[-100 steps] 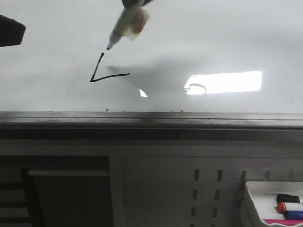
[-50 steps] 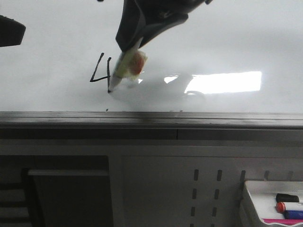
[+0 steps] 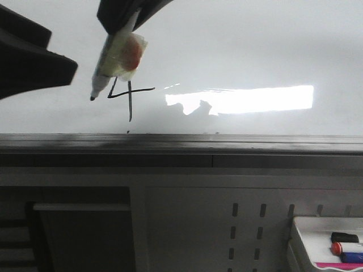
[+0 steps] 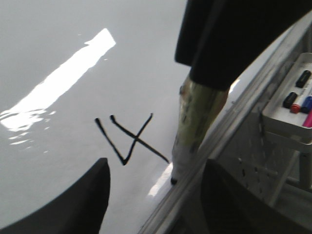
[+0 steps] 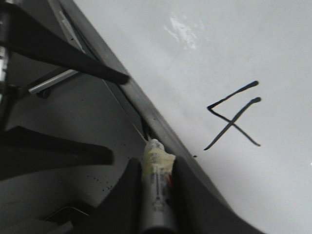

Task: Write number 4 on whiteboard

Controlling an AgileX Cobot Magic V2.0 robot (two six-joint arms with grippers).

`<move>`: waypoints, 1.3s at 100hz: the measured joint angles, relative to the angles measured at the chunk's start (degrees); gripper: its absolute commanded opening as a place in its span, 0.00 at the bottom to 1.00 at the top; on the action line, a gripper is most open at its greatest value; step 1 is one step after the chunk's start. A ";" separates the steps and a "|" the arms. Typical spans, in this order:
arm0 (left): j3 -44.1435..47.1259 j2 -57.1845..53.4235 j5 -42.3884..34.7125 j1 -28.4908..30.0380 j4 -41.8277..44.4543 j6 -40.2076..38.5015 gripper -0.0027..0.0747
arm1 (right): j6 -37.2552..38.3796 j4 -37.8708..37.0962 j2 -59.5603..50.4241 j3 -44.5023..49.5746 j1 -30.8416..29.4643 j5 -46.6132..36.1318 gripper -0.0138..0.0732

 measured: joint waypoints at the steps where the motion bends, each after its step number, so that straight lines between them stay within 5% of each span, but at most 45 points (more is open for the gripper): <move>1: 0.00 0.47 -0.42 0.00 0.00 0.00 0.53 | 0.00 0.00 0.00 -0.01 0.28 0.11 0.08; 31: 0.00 5.15 -3.83 -0.51 0.96 0.00 0.52 | -0.16 -0.14 0.00 -0.87 3.04 2.70 0.08; 40: 0.00 5.15 -3.83 -0.50 1.35 0.00 0.41 | -0.26 -0.14 0.00 -0.87 3.04 2.70 0.08; 60: 0.00 5.15 -4.55 -0.50 2.84 0.00 0.01 | -0.26 0.20 0.00 -1.10 3.04 1.43 0.08; 87: 0.00 5.15 -4.70 -0.50 4.05 0.59 0.01 | -0.28 0.44 0.00 -1.21 3.04 1.49 0.09; 94: 0.00 5.15 -4.70 -0.50 4.05 0.59 0.01 | -0.38 0.44 0.00 -1.21 3.04 1.39 0.16; 111: 0.00 5.15 -4.74 -0.50 2.52 0.48 0.01 | -0.38 1.29 0.00 -1.21 3.04 0.05 0.56; 130: -0.22 5.15 1.74 -0.23 -19.67 0.37 0.01 | -0.38 1.54 -2.23 -1.21 1.95 -2.88 0.61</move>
